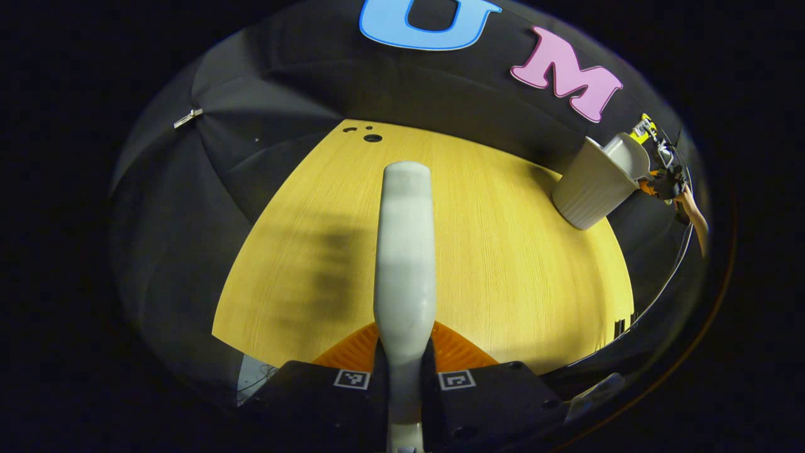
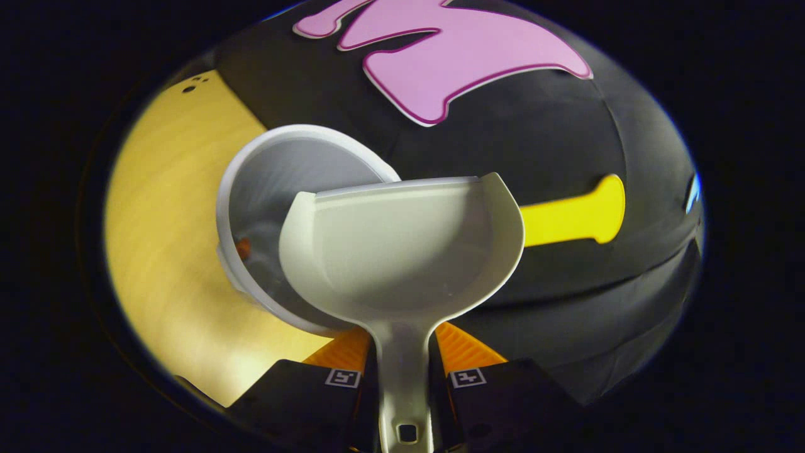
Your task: Pick up the small broom and dustpan from the desktop, sweep the trash into the dustpan with the broom, and then empty the trash into the garbage bin.
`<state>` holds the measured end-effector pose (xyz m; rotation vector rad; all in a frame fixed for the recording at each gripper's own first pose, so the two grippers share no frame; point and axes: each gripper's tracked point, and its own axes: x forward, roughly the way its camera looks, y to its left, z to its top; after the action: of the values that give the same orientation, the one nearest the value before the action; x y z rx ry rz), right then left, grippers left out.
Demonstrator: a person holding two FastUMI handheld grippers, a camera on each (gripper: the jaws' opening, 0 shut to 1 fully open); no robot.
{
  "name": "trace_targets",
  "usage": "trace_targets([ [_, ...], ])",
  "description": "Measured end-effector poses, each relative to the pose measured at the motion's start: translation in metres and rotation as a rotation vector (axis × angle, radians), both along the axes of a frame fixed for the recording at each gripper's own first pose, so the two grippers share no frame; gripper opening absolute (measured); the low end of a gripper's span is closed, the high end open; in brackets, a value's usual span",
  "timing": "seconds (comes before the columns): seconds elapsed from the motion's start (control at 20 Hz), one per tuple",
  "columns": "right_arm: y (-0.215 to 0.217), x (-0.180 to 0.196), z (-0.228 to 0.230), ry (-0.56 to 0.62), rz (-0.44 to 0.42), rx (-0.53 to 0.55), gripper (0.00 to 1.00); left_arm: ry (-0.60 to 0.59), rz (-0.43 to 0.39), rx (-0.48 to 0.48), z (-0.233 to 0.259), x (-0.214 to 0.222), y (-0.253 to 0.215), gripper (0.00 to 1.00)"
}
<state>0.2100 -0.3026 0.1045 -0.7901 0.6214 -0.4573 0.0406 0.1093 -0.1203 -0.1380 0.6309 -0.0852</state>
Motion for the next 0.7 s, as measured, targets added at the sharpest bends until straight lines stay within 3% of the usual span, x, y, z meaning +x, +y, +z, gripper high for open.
trace_targets([
  [0.15, 0.001, 0.002, 0.012, -0.132, -0.031, 0.122, 0.40, -0.020, -0.004, 0.023, 0.002, -0.005, 0.011, 0.25],
  [0.3, 0.006, 0.000, 0.021, -0.227, -0.052, 0.247, 0.36, -0.027, -0.018, 0.027, 0.002, -0.015, 0.016, 0.25],
  [0.7, 0.020, 0.012, 0.026, -0.465, 0.013, 0.520, 0.36, -0.035, -0.087, 0.017, -0.017, -0.032, 0.004, 0.25],
])
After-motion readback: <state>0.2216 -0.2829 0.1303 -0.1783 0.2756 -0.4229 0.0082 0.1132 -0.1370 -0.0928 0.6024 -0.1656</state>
